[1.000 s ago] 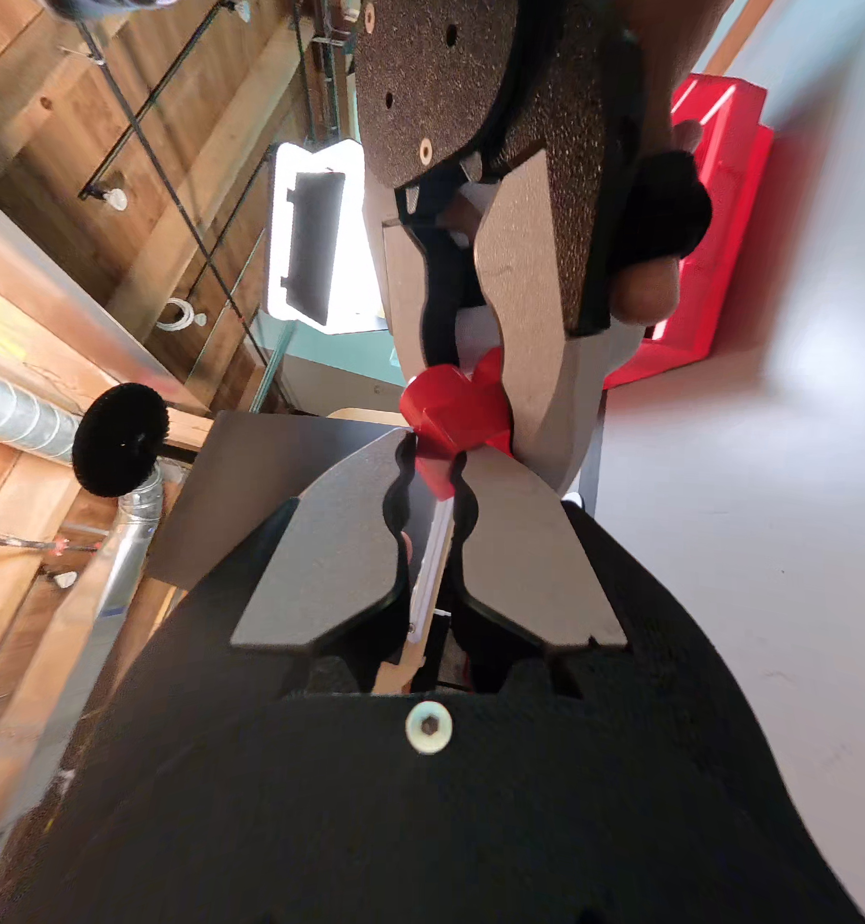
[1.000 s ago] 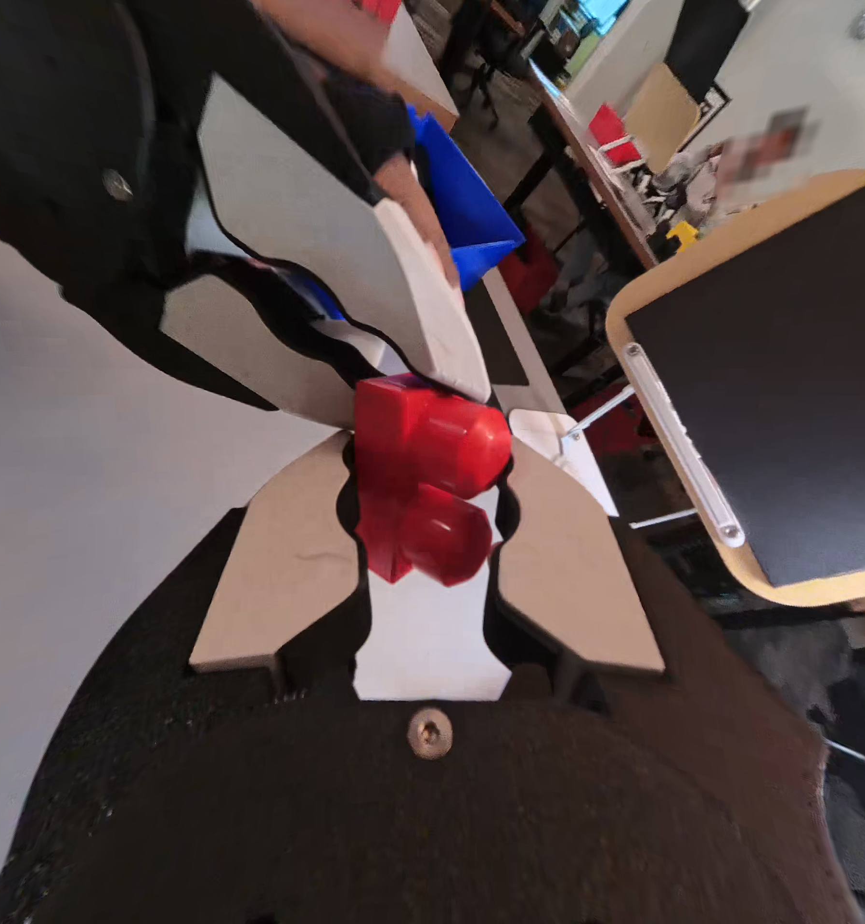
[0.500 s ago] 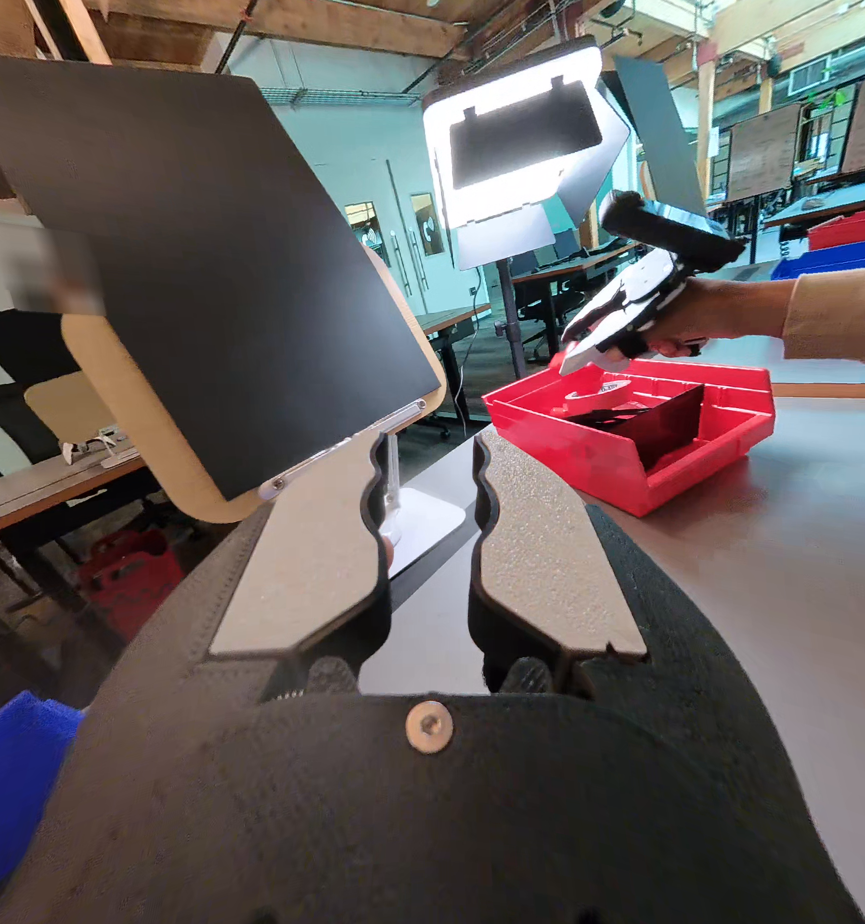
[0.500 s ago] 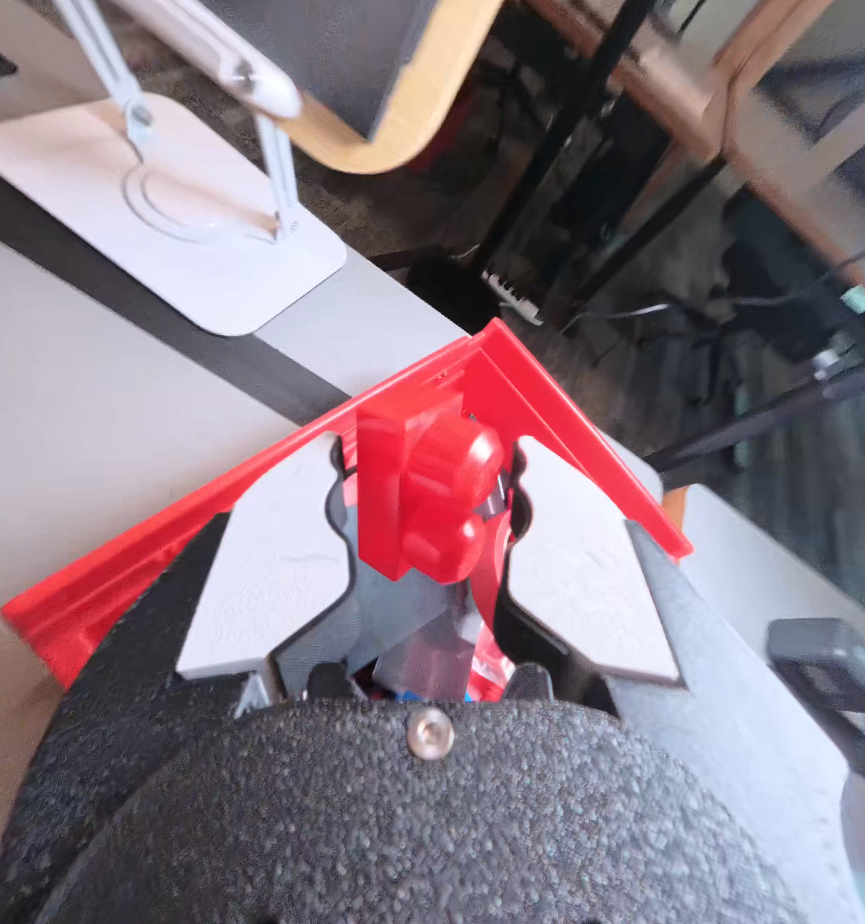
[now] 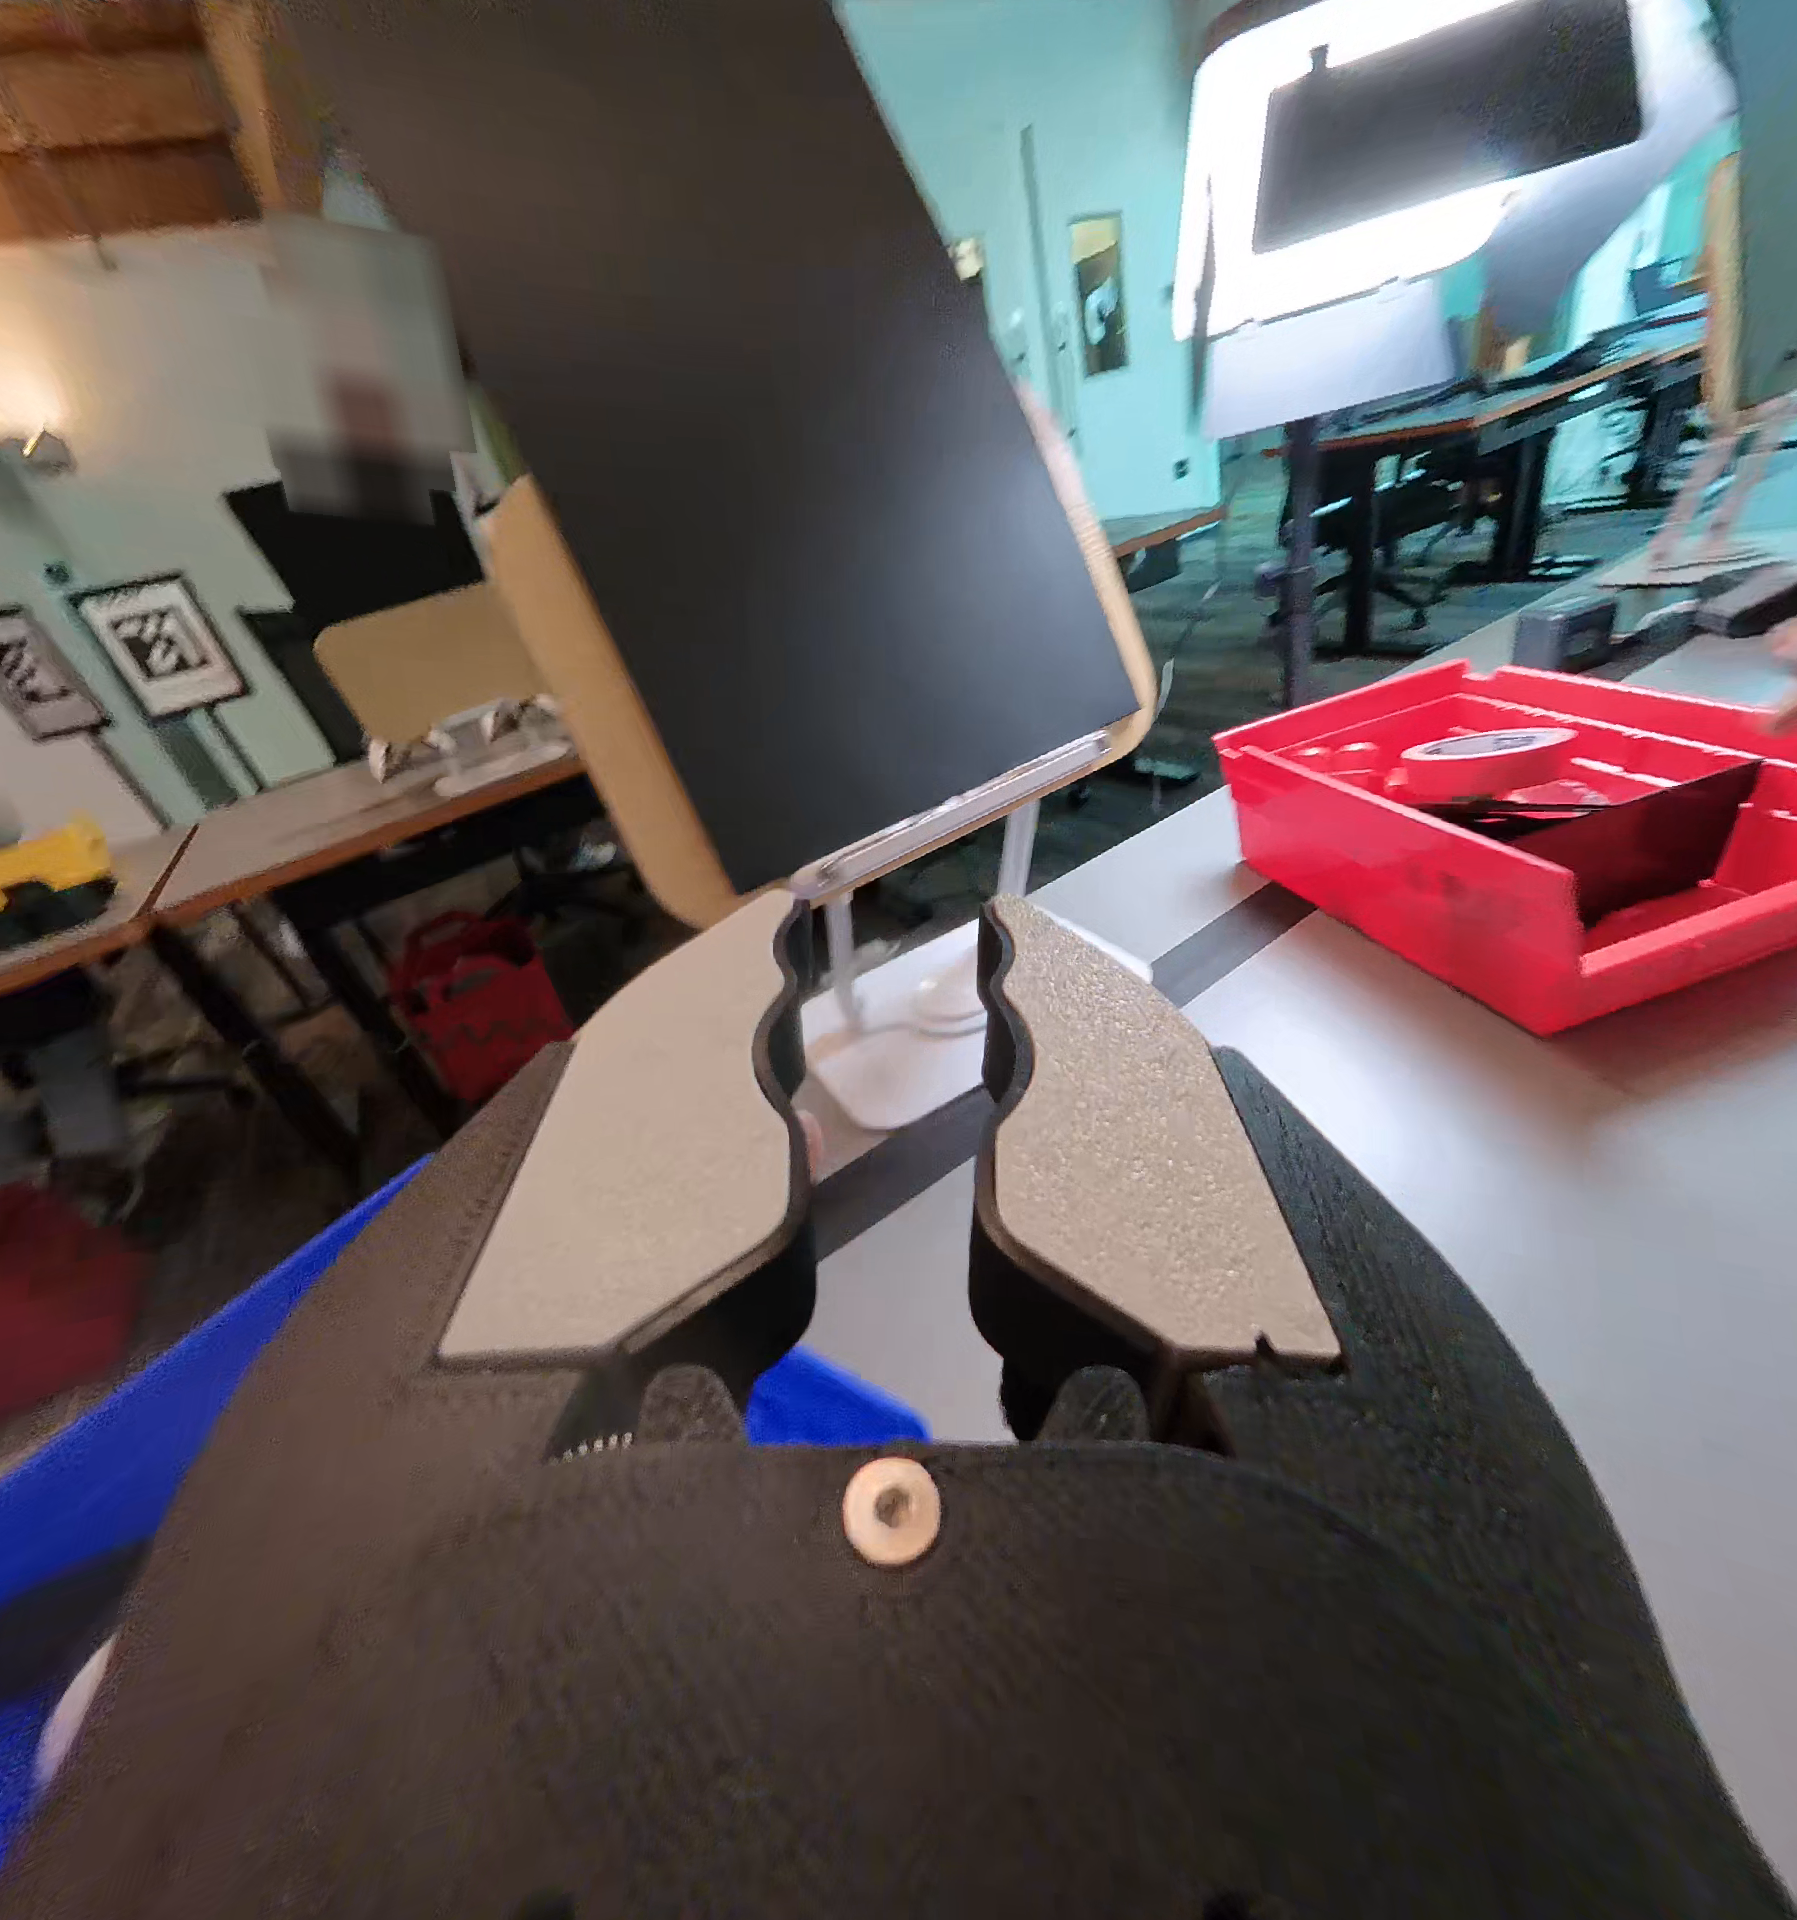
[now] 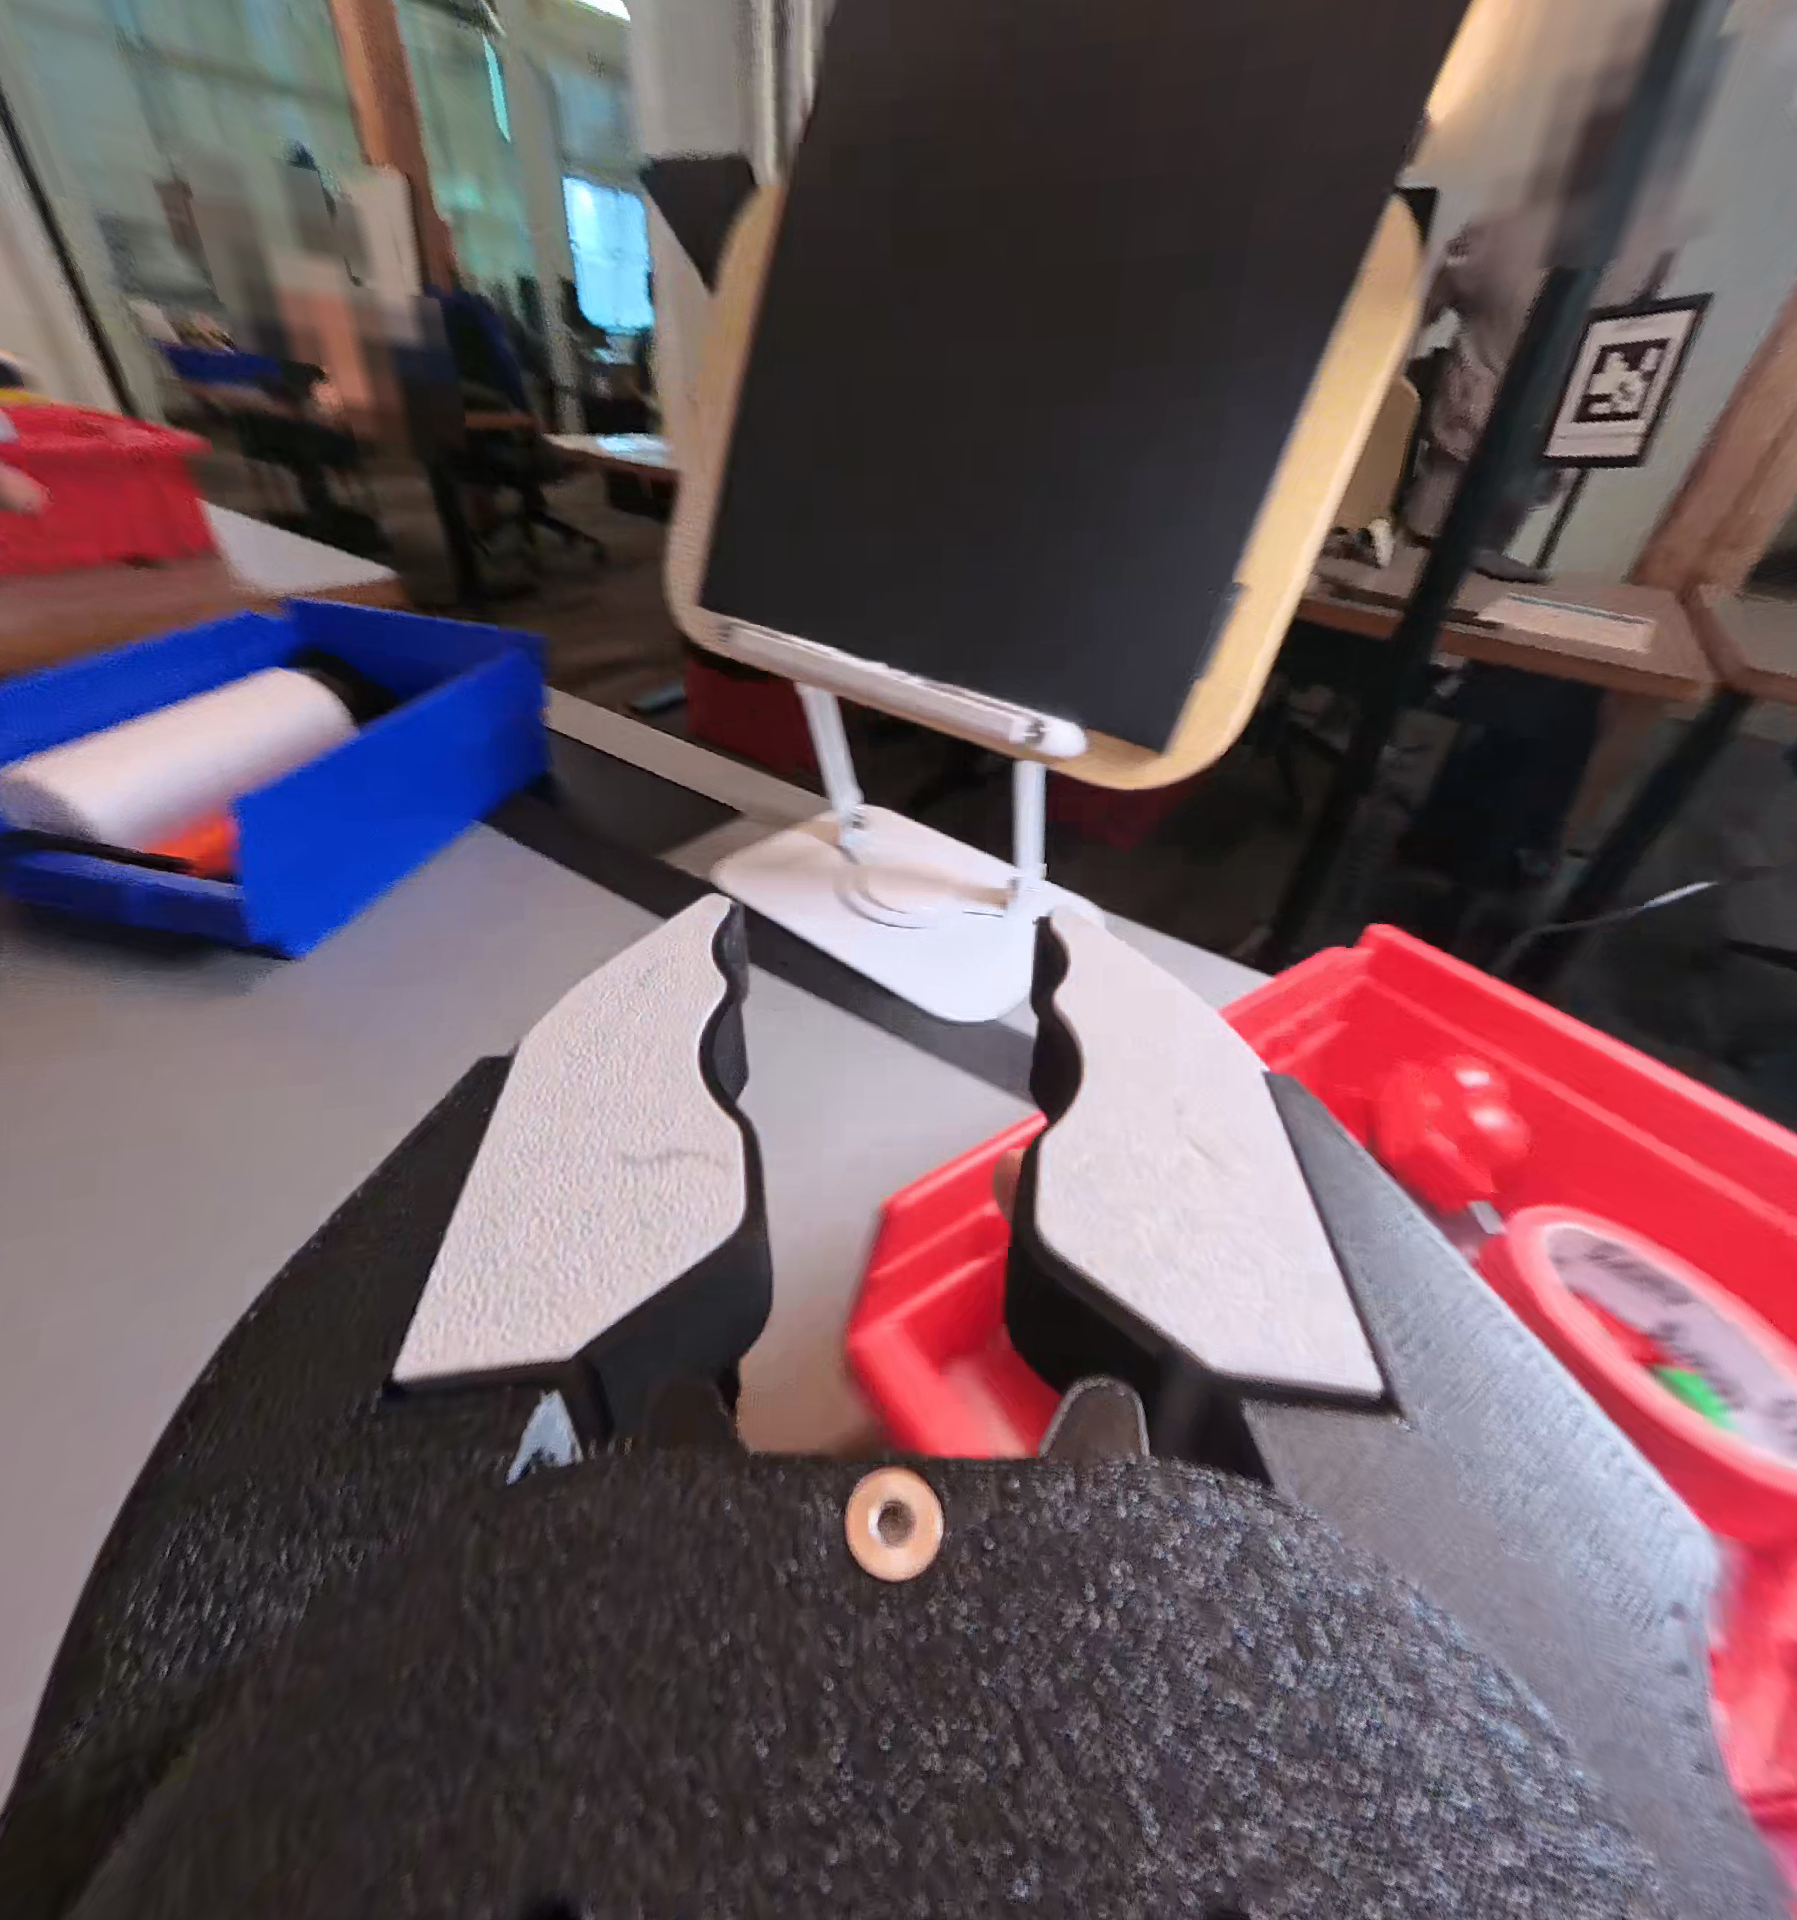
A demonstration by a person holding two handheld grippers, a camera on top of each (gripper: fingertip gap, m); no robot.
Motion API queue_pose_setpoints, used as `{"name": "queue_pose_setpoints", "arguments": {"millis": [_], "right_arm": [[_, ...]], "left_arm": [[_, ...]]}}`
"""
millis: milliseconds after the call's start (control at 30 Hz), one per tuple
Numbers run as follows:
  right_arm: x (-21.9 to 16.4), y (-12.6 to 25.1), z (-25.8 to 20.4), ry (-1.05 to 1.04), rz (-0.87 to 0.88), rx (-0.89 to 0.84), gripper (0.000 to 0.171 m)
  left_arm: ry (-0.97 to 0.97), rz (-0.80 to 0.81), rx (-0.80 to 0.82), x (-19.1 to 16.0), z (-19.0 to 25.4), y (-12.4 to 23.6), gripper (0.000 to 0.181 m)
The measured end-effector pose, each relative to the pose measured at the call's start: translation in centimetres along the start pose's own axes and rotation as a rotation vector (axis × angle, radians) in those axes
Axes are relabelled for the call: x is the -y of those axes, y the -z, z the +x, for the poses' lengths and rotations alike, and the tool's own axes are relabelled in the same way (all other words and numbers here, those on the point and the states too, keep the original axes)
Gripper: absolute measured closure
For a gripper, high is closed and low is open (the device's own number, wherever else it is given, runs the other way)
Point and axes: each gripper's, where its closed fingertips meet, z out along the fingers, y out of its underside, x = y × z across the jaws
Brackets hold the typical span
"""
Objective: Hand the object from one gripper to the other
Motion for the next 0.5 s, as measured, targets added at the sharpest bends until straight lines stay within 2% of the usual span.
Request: {"name": "queue_pose_setpoints", "arguments": {"millis": [100, 200, 333, 500], "right_arm": [[-2.3, 2.7, -5.3, -0.056, 0.034, 0.064, 0.122], [-5.1, 4.2, -8.9, -0.098, 0.048, 0.098, 0.124], [-7.8, 4.0, -11.1, -0.057, 0.083, 0.114, 0.129], [-9.3, 3.5, -14.4, 0.031, 0.061, 0.206, 0.132]], "left_arm": [[0.045, -0.123, 0.063, -1.2, -3.5, 1.3, 0.15], [0.051, -0.313, 0.098, -4.0, -6.9, 2.2, 0.149], [0.033, -0.672, 0.085, -10.5, -10.1, 2.6, 0.144], [-0.138, -1.061, 0.07, -18.5, -13.0, 2.3, 0.143]]}}
